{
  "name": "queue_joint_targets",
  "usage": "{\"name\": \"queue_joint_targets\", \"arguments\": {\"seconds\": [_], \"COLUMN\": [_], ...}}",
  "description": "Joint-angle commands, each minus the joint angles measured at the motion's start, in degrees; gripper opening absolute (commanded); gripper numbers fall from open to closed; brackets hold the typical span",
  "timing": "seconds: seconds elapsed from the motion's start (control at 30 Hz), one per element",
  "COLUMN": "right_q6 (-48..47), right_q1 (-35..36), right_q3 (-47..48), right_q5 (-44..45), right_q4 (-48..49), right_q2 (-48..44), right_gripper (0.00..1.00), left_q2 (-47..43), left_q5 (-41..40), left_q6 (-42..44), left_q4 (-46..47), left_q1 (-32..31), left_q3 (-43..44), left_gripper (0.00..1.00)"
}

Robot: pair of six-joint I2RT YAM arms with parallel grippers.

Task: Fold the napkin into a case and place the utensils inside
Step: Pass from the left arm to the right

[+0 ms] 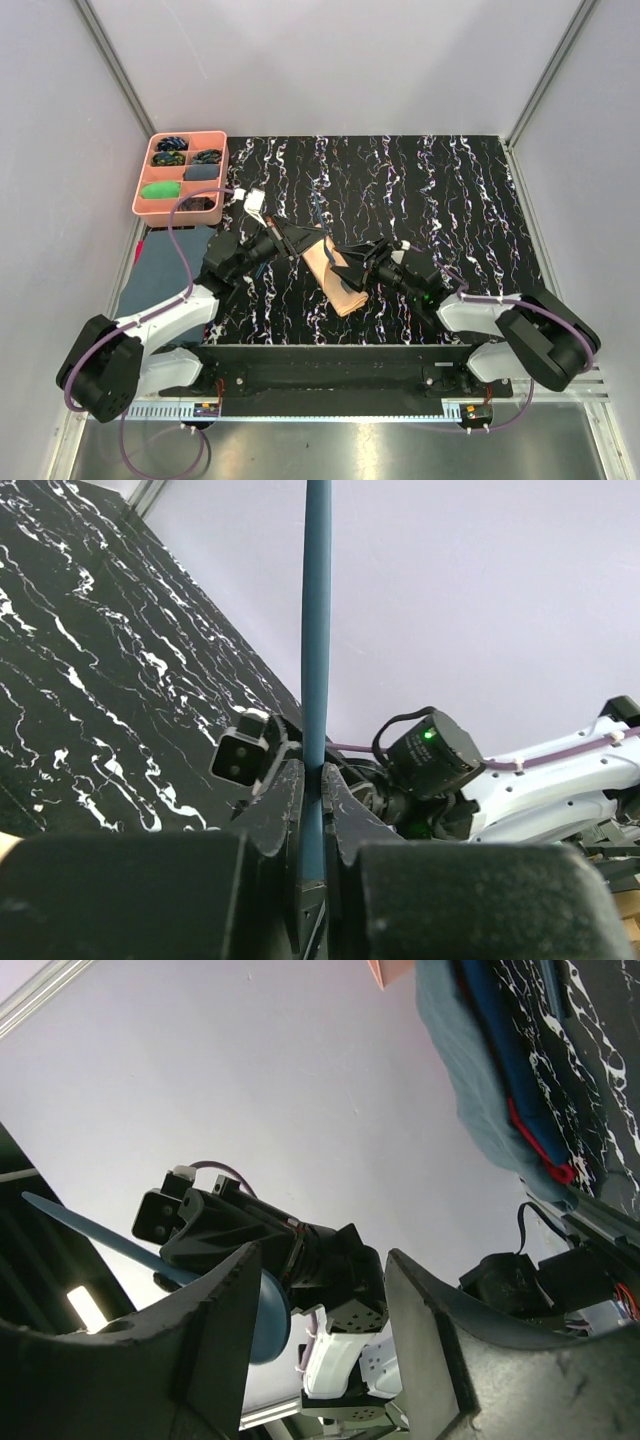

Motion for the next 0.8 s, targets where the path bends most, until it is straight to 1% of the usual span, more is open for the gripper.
{"name": "queue_joint_targets", "arguments": {"seconds": [0.0, 0.1, 0.37, 0.47, 0.5, 0.6, 0.73, 0.77], "right_q6": [7.18, 8.06, 9.29, 9.82, 9.99, 11.13, 12.01, 12.02], "right_q1": [-0.29, -0.02, 0.33, 0.42, 0.42, 0.68, 1.03, 1.21], "right_q3": [1.89, 1.8, 1.1, 1.1, 1.1, 0.83, 0.83, 0.75], "right_q5": [-1.33, -1.76, -1.41, -1.5, -1.5, -1.59, -1.41, -1.41], "right_q4": [11.11, 12.27, 12.27, 12.79, 13.4, 15.68, 16.14, 16.13], "right_q2": [2.94, 3.47, 1.98, 2.33, 2.68, 3.38, 3.56, 3.56], "right_gripper": [0.58, 0.57, 0.58, 0.57, 0.56, 0.47, 0.41, 0.32], "left_q2": [-0.39, 0.57, 2.51, 3.91, 4.44, 4.8, 5.41, 5.67], "left_q5": [-1.28, -1.45, -1.98, -2.16, -2.07, -2.51, -2.69, -2.69], "left_q6": [1.12, 1.47, 2.0, 1.39, 1.21, 1.56, 2.0, 1.91], "left_q4": [5.24, 5.68, 7.78, 9.97, 10.07, 9.98, 10.33, 11.38], "left_q1": [-0.67, -0.67, -0.75, -0.75, -0.84, -1.02, -1.02, -1.02], "left_q3": [-0.5, -0.68, -0.24, 0.02, 0.2, 0.03, -0.24, -0.41], "left_gripper": [0.0, 0.0, 0.0, 0.0, 0.0, 0.0, 0.0, 0.0]}}
